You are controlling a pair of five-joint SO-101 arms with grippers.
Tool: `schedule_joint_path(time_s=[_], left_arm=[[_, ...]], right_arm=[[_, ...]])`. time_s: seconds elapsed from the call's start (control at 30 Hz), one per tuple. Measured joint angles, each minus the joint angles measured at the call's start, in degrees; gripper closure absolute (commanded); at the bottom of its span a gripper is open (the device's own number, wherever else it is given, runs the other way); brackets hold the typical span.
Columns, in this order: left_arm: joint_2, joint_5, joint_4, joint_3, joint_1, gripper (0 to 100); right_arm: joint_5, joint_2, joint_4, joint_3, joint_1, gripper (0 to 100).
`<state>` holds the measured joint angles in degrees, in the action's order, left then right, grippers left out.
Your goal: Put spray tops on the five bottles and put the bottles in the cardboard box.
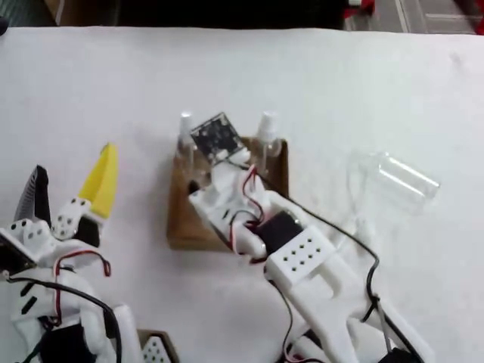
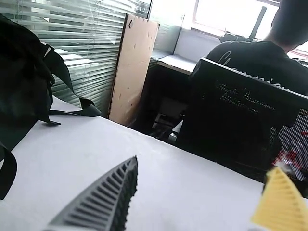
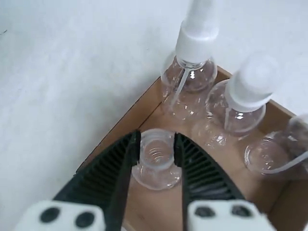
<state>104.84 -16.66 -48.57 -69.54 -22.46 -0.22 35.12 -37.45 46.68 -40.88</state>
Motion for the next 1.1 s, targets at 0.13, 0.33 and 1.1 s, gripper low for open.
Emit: schedule_joint_path(time_s=[0.13,0.33,1.1], left_arm=[[0.0,0.0,0.0,0.0,0.0,62],[0.0,0.0,0.0,0.0,0.0,62],[0.0,0.0,0.0,0.0,0.0,62]], right_arm=[[0.0,0.0,0.0,0.09,0.0,82.8],[0.0,0.0,0.0,0.09,0.0,82.6],[0.09,8.35,-20.13,-23.12,5.45,82.9]])
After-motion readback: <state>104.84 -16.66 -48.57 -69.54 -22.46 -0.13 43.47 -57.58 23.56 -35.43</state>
